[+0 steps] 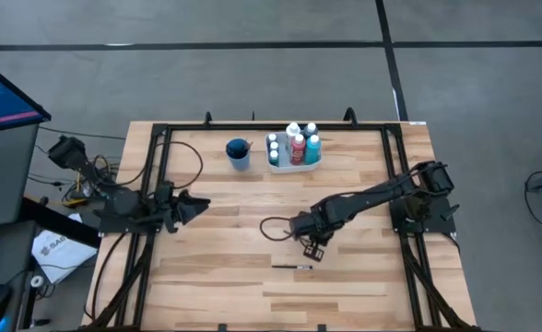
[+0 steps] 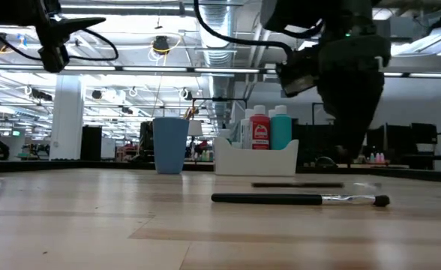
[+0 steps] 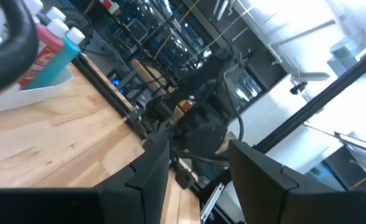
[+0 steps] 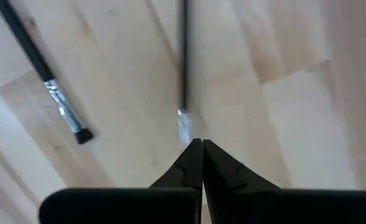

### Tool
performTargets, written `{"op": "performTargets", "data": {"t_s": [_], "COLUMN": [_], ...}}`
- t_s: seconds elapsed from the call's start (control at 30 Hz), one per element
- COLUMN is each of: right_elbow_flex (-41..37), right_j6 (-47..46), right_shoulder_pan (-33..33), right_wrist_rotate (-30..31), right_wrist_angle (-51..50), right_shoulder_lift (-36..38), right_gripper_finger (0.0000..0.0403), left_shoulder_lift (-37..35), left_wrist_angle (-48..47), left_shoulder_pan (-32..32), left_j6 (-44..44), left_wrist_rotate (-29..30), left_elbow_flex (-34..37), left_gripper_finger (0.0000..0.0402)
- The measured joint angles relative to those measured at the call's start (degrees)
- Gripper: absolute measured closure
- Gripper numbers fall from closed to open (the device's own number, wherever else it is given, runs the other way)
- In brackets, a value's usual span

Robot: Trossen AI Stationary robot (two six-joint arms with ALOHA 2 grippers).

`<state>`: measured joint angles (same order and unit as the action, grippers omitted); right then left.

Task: Pick & Place Paint Supplies
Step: Put the silver and black paint brush into the blue cup

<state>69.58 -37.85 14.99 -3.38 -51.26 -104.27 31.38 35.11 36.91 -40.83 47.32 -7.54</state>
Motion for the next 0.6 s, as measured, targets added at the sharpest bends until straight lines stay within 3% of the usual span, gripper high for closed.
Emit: {"op": "performTargets", "data": {"t_s": [0.23,0.43,0.6], "right_elbow_flex": [3.59,8.91,13.93], "right_j6": [2.30,2.01,1.11], "right_shoulder_pan": [-2.54,-1.22,2.30], "right_wrist_rotate": [0.44,0.90,2.53], "right_wrist_angle": [-3.15,-8.91,-11.00], "right_shoulder_lift": [0.02,0.05,0.58], "right_gripper_finger": [0.0402,0.0402,0.0402], "left_shoulder_lift": [7.50,21.34,34.61], "left_wrist_angle": [-5.27,-31.35,-32.77], "left_shoulder_pan": [-7.85,-21.12,-29.68], "left_j6": [0.92,2.03,6.77], "left_wrist_rotate": [-11.27,-33.85,-50.01], "left_elbow_flex": [-5.94,-20.83,-30.62], "left_gripper_finger": [0.0243,0.0243,0.0243]}}
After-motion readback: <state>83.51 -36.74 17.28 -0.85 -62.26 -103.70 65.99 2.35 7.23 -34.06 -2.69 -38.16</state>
